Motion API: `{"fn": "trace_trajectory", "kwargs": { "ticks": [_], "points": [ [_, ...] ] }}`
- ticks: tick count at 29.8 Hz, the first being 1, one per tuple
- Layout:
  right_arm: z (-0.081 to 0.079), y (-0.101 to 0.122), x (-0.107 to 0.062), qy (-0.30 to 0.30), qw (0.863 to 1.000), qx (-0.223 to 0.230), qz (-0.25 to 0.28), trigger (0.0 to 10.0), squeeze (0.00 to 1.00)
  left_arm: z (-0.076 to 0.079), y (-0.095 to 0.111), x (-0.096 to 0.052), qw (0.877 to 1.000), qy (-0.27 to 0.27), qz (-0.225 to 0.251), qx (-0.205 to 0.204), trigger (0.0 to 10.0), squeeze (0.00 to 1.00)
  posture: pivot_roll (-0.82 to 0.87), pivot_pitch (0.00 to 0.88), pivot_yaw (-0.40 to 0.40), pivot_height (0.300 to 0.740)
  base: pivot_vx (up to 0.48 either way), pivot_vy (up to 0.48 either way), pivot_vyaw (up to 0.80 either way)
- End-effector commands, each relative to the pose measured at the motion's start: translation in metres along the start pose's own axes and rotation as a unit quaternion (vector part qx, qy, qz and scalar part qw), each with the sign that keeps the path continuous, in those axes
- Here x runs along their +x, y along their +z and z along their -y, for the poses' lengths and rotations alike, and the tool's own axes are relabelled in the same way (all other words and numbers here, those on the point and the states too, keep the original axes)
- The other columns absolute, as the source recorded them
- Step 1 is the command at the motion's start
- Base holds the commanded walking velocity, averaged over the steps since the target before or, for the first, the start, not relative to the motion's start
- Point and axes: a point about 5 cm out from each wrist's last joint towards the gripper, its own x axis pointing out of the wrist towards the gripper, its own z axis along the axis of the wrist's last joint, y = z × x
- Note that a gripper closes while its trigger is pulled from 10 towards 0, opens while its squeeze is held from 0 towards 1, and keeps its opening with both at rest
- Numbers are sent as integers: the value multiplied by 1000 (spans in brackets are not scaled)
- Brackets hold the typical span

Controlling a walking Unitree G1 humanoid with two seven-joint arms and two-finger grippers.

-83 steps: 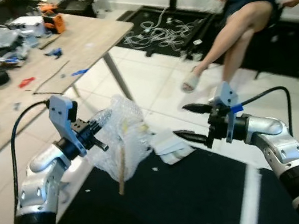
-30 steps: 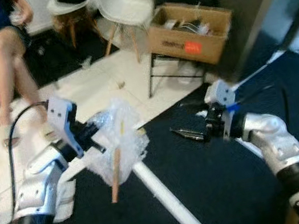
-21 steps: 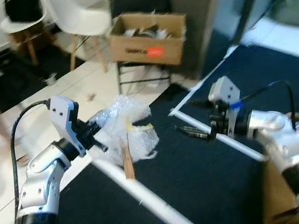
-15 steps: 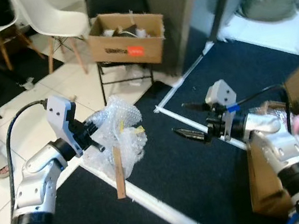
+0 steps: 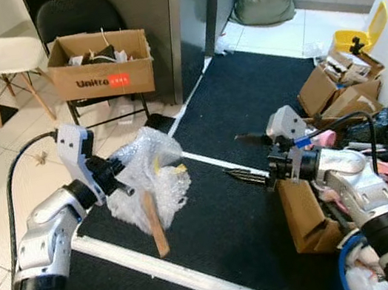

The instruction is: Picking trash to rubbish bin

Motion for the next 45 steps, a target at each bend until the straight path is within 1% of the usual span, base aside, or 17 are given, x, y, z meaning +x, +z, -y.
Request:
{"fn": "trace_trajectory", "kwargs": {
  "ticks": [1,11,28,34,38,39,42,45],
  "points": [
    [0,4,1,4,1000,-4,8,10000,0,1,3,0,1000,-5,1,-1,10000,0,-9,0,-11,740,266,0,0],
    [-1,7,2,6,1000,-3,13,10000,0,2,3,0,1000,-8,-1,-2,10000,0,-9,0,-14,740,271,0,0],
    [-1,6,2,0,1000,-5,10,10000,0,3,0,0,1000,-11,-2,-3,10000,0,-9,0,-17,740,275,0,0],
    [1,5,3,-8,1000,-11,3,10000,0,2,-3,-1,1000,-8,-4,-6,10000,0,-10,0,-18,740,274,0,0],
    [3,5,3,-19,1000,-8,4,10000,0,1,-3,-1,1000,-8,-4,-6,10000,0,-10,0,-18,740,274,0,0],
    [5,4,3,-31,1000,-4,-2,10000,0,1,-4,-1,1000,-7,-5,-6,10000,0,-10,0,-17,740,274,0,0],
    [6,3,3,-35,999,-2,-7,10000,0,1,-3,-2,1000,-6,-5,-6,10000,0,-10,0,-17,740,275,0,0],
    [6,3,4,-34,999,-10,-13,10000,0,0,-4,-2,1000,-4,-5,-6,10000,0,-10,0,-17,740,275,0,-715]
  ]
}}
